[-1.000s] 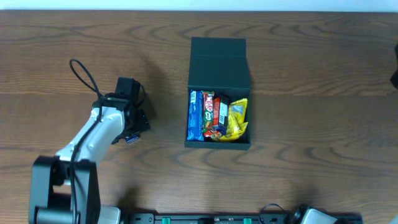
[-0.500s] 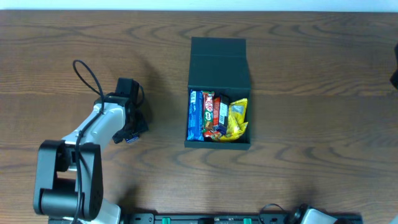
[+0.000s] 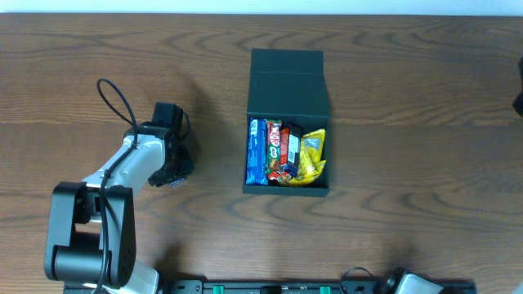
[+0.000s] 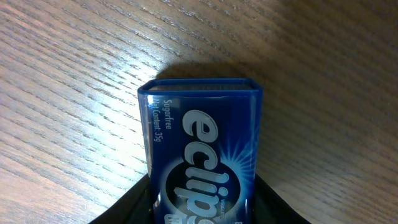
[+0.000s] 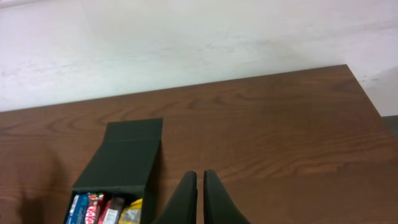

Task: Pack container
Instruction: 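Move the left gripper to the blue Eclipse mint tin and grasp it, then carry the Eclipse tin into the box and lower it in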

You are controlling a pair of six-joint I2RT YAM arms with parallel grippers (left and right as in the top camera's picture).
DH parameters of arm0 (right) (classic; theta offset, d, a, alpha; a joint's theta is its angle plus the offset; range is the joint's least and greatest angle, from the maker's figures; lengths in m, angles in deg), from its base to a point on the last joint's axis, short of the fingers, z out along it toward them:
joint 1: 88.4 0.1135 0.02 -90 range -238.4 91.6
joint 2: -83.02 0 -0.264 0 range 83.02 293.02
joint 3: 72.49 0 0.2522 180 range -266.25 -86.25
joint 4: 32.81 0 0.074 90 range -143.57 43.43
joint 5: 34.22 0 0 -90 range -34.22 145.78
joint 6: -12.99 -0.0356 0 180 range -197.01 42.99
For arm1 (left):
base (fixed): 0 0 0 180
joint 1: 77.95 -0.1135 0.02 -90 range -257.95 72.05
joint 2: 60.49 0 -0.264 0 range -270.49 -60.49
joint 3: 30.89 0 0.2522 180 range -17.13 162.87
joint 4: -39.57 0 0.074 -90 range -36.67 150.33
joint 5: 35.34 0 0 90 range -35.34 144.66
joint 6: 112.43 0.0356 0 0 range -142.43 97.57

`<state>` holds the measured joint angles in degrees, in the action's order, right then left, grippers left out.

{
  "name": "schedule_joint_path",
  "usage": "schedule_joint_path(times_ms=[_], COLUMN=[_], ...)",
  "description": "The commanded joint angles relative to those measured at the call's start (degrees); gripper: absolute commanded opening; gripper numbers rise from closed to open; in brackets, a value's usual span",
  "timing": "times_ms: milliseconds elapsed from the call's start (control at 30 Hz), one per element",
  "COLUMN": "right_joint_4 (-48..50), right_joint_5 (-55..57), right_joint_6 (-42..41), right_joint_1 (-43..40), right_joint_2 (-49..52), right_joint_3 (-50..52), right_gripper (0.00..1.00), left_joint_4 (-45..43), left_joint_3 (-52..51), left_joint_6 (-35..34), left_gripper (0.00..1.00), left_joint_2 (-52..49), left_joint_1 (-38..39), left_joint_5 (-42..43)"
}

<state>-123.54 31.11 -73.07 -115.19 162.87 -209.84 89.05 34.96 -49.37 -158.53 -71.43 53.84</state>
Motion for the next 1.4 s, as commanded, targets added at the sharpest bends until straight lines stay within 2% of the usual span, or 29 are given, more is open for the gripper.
schedule_joint_path(times_ms=[0,100,167,200,433,600,733,900,1067,1367], right_joint_4=[-0.1,0.0,0.3,0.5,1.1,0.9,0.9,0.8,0.3,0.2], right_joint_5=[-0.4,-0.4,-0.4,-0.4,-0.4,-0.4,-0.4,-0.4,-0.4,-0.4], right_joint_6=[-0.4,-0.5,-0.5,-0.5,-0.5,-0.5,-0.5,-0.5,-0.5,-0.5], right_joint_1=[0.2,0.2,0.2,0.2,0.2,0.2,0.2,0.2,0.2,0.2], right_joint_2=[-0.3,-0.3,-0.3,-0.3,-0.3,-0.4,-0.4,-0.4,-0.4,-0.3], right_joint_3=[-0.4,-0.4,-0.4,-0.4,-0.4,-0.4,-0.4,-0.4,-0.4,-0.4], right_gripper=[0.06,0.06,0.05,0.06,0.05,0.04,0.04,0.04,0.04,0.05], left_joint_4=[0.2,0.6,2.2,3.3,13.9,12.2,6.6,4.0,3.5,7.2], left_joint_3=[-0.1,1.0,3.2,4.8,25.6,38.3,39.2,39.3,39.3,39.3], left_joint_6=[0.3,0.3,0.4,0.4,2.8,3.2,3.2,4.5,5.5,6.4], left_gripper=[0.32,0.26,0.17,0.06,0.06,0.06,0.06,0.06,0.06,0.06], left_joint_2=[-1.2,-1.2,-1.2,-1.2,-1.2,-1.2,-1.9,-7.2,-11.8,-12.9], left_joint_1=[-0.2,-0.2,-0.2,0.0,5.8,17.3,26.4,33.9,38.1,42.6], left_joint_5=[1.2,2.7,2.8,2.8,2.1,1.8,2.0,4.5,6.9,6.9])
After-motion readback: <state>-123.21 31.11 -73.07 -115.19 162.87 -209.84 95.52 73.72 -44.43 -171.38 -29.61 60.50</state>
